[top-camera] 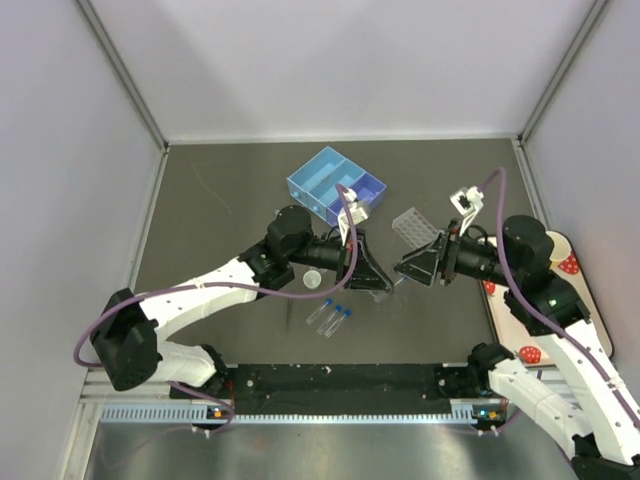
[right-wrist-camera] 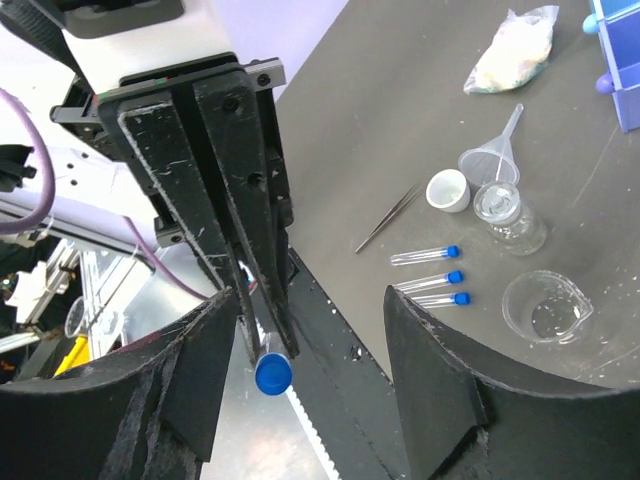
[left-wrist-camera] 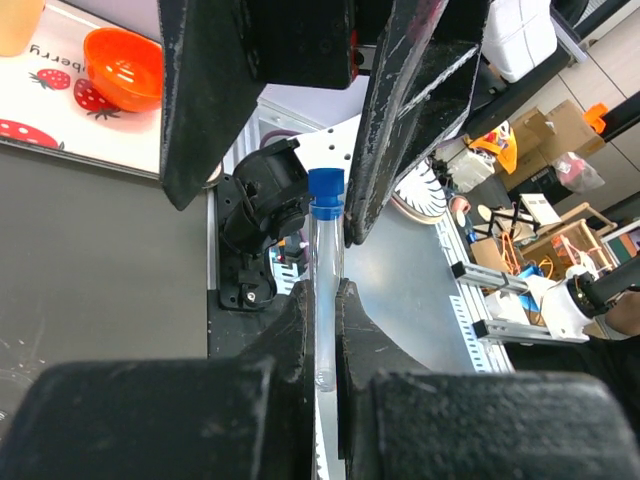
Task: Organize the chemistry lab equipment
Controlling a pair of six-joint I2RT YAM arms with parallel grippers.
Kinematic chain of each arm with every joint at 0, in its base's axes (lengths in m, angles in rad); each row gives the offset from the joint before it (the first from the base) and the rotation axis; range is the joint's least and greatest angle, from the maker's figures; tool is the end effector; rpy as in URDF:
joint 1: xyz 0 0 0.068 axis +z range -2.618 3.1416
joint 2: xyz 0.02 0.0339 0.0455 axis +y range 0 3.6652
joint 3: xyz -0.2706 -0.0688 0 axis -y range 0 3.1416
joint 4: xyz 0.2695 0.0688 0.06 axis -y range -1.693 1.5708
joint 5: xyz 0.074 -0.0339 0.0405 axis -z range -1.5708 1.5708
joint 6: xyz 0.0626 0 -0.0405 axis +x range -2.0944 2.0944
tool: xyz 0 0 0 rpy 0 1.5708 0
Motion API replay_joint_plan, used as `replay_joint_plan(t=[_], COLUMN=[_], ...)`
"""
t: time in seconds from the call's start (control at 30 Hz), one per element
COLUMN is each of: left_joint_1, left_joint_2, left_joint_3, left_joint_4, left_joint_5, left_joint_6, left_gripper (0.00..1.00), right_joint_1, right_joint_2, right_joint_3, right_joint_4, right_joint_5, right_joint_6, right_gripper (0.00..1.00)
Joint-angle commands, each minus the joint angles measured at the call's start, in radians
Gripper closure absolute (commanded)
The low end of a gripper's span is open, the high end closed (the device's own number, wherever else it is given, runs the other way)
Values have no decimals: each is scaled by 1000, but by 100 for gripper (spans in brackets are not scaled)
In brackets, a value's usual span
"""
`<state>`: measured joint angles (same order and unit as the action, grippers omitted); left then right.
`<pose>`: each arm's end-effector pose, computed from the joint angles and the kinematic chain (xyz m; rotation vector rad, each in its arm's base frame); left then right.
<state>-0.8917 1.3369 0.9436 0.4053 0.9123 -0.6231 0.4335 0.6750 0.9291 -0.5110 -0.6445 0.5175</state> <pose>0.1760 -0.2968 0.3302 1.0747 1.5872 -1.8058 0.1425 0.1074 0.3769 -0.4090 1.9188 1.2348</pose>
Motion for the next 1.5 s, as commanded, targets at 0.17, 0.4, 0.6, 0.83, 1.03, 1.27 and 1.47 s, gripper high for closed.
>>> replay_joint_plan(t=[0.17,0.4,0.6,0.83,1.03,1.27,1.47], left_joint_1=[23,34,40,43,46,51,53], left_joint_2=[-4,-4,2,10,13,42,31], left_joint_3=[0,11,14,15,20,78,213], left_joint_4=[90,107,128,145,139,43,-286], left_joint_5=[40,48,56,60,57,45,-53], left_joint_6=[-26,-38,-53,-64,-61,-18,160], left_gripper=[100,100,100,100,100,60,2], right_joint_1=[-2,-2,-3,-2,-1,-1,-1], right_joint_2=[-43,-55,-57,-45,-40,-29,47], right_joint_3=[14,5,-6,-10,-7,0,53], right_joint_4=[58,58,66,86,91,89,25], right_joint_5=[-47,-69,-70,-76,-81,-78,37], right_joint_6=[35,45,47,53,56,59,-23], right_gripper=[48,48,48,60,84,100,100])
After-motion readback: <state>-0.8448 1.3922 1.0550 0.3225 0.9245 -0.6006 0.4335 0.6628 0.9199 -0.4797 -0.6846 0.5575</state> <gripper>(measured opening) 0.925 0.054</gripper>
